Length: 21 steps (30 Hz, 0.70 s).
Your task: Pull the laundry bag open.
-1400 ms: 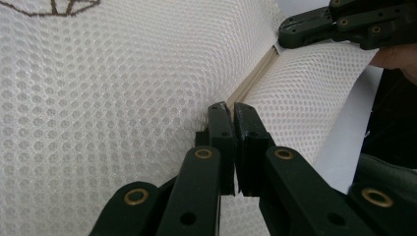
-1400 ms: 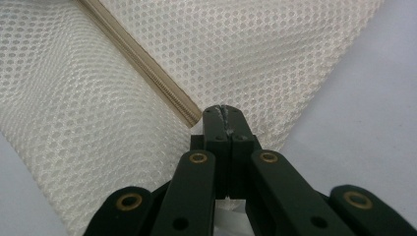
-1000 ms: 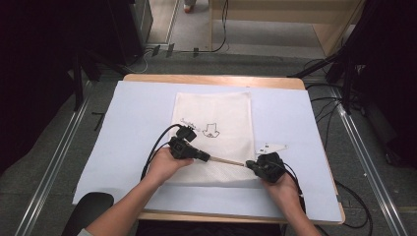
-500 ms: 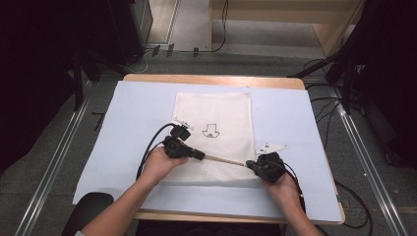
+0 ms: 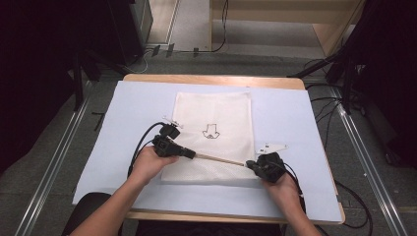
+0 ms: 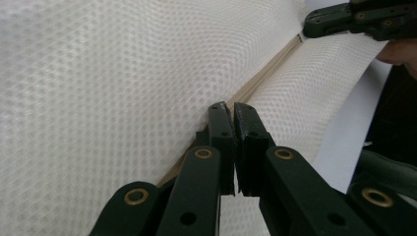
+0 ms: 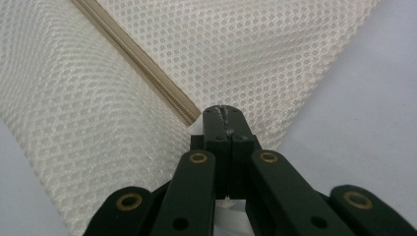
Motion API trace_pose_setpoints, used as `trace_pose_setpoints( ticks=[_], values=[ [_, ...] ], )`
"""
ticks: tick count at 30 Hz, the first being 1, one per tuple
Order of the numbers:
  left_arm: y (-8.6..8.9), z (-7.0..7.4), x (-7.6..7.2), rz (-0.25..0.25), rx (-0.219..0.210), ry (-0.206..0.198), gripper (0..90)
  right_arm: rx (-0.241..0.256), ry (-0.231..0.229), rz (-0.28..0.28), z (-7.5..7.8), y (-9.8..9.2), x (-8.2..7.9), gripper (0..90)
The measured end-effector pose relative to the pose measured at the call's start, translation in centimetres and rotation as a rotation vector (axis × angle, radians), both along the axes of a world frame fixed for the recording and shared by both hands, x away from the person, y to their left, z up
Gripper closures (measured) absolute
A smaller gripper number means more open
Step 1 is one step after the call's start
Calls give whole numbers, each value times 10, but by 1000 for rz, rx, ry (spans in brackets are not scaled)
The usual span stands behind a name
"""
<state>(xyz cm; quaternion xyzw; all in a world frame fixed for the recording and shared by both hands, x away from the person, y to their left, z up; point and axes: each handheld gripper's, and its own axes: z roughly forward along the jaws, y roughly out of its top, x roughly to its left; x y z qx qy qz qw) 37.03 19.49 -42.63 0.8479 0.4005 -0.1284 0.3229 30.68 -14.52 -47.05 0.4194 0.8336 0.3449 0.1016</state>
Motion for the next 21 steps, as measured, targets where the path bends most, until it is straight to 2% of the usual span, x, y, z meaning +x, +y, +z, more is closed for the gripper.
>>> trace_pose_setpoints(
  ticks=[8,9,10,11,13,21],
  values=[
    [3,0,0,-2,-1,0,888,0,-1,0,0,0,0,900],
    [4,0,0,-1,9,-5,888,0,0,-1,0,0,0,900],
    [5,1,0,4,38,-20,888,-1,-1,-1,0,0,0,900],
    [7,1,0,12,40,-23,888,-1,0,-3,0,0,0,900],
    [13,1,1,26,4,-1,888,0,-1,-1,0,0,0,900],
    [17,2,0,21,4,-3,888,-7,-2,1,0,1,-1,900]
  ],
)
